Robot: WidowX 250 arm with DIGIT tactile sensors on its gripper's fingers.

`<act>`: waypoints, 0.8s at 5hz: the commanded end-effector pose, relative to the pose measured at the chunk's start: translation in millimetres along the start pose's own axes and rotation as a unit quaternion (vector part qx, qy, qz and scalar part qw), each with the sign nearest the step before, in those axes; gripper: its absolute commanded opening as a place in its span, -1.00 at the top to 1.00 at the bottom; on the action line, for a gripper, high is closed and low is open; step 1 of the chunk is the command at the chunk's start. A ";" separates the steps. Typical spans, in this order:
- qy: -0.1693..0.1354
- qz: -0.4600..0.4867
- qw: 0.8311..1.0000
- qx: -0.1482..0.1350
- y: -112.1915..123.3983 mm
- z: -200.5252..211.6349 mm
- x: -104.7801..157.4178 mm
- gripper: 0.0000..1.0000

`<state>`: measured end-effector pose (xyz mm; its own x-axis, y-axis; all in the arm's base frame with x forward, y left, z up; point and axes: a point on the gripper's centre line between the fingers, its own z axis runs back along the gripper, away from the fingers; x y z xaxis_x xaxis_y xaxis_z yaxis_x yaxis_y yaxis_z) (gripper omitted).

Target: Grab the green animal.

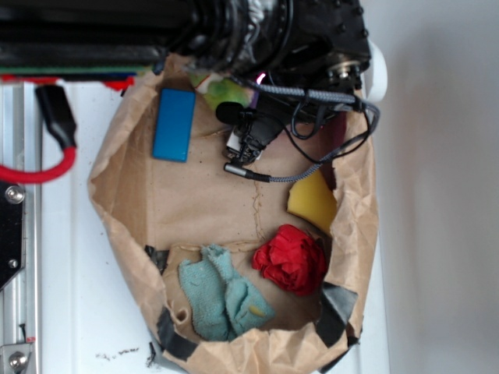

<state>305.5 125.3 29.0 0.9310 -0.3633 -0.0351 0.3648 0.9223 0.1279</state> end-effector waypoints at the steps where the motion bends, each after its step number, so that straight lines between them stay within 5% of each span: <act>1: -0.029 0.006 0.999 0.032 11.1 6.8 8.9 -0.68; 2: -0.038 0.016 0.999 0.021 9.0 6.8 9.3 1.00; 4: -0.042 0.032 0.998 0.017 6.6 4.2 8.2 1.00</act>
<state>312.3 121.8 25.0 0.9410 -0.3372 0.0268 0.3311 0.9345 0.1309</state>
